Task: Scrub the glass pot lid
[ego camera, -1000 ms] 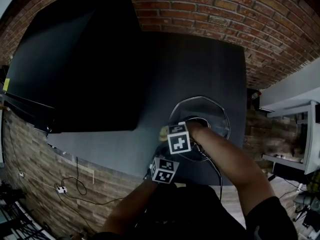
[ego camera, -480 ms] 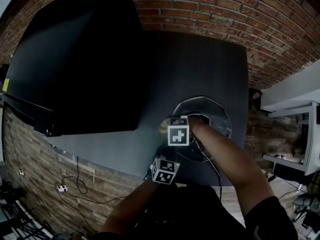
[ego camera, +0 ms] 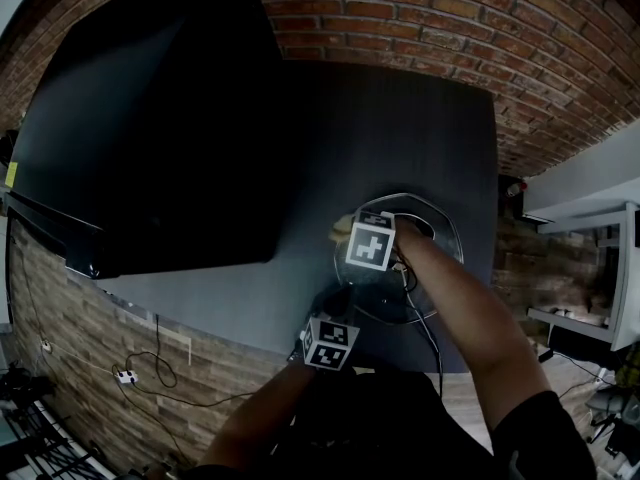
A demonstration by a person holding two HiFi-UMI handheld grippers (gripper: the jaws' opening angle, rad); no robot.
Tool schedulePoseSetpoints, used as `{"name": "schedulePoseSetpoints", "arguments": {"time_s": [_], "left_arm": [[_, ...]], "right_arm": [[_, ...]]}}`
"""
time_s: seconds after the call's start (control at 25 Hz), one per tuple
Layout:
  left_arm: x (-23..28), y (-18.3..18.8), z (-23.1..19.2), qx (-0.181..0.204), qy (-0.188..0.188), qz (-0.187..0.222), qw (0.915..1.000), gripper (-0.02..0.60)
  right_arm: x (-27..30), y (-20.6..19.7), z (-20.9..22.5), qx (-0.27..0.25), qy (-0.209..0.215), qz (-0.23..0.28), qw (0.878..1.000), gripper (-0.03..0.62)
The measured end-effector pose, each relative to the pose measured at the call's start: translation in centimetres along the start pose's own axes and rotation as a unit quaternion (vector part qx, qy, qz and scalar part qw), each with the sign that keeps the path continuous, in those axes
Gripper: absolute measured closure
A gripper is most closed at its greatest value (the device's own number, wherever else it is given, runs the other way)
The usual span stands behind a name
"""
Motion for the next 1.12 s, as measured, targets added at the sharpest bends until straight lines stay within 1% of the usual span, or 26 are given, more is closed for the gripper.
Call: {"name": "schedulePoseSetpoints", "arguments": {"time_s": [0.16,0.36,0.52,0.72,0.8,1.0,1.12], "left_arm": [[0.0,0.0,0.0,0.0,0.002,0.0,1.0,0.549],[-0.1,0.0,0.0,-0.001,0.004,0.001,1.0,0.549],[0.0,-0.1,0.0,0.0,0.005,-0.001,1.0,0.549],[-0.1,-0.1,-0.1,0.0,0.007,-0.002,1.0,0.549],[-0.1,0.0,0.0,0.001,0.007,-0.002,1.0,0.549],[0.0,-0.2,-0.1,0.003,0.007,-0.003,1.0,0.549],[0.0,-0.2,-0.2,0.004,0.009,0.0,0.9999,0.549]], "right_arm": [[-2.6,-0.6,1.2,0.047,-0.011,0.001,0.999,0.553],[-1.8,-3.6,3.6,0.101,-0.027,0.019,0.994,0.553],[-2.6,-5.3,5.0,0.121,-0.051,0.03,0.991,0.553],[-3.1,-7.7,5.4,0.166,-0.045,0.027,0.985,0.553],[-3.4,-8.5,5.6,0.178,-0.045,0.026,0.983,0.553],[-4.1,-10.5,6.7,0.184,-0.079,0.021,0.98,0.553],[-4.6,-12.1,7.1,0.2,-0.094,0.009,0.975,0.553]]}}
Point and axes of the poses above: the fingertips, and each gripper's own axes: x forward along the fingers, z to its right, y out of its top, the point moved 7 cm from there along -x, backward along the fingers, and after that the axes turned 1 degree about -x, right-handed, at the moved point
